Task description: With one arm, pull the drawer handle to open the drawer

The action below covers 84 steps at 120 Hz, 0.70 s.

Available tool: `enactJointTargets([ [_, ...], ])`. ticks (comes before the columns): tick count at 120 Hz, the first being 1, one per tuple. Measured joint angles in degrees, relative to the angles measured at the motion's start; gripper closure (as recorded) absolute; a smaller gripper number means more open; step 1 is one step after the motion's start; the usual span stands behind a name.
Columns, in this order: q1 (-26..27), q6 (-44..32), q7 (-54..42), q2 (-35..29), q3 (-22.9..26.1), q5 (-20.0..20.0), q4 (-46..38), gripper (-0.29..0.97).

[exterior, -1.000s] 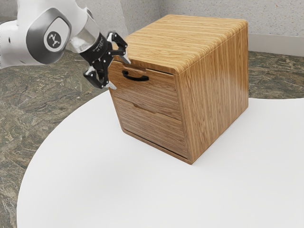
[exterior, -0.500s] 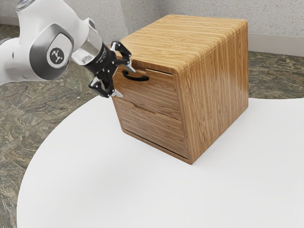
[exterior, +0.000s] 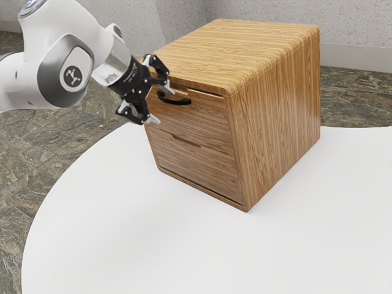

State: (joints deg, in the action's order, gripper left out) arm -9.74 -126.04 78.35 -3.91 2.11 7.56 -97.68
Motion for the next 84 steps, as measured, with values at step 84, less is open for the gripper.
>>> enactJointTargets([
  [84, -0.20, -0.44, -2.63, 1.27, -0.41, -0.04, 0.08, 0.42],
])
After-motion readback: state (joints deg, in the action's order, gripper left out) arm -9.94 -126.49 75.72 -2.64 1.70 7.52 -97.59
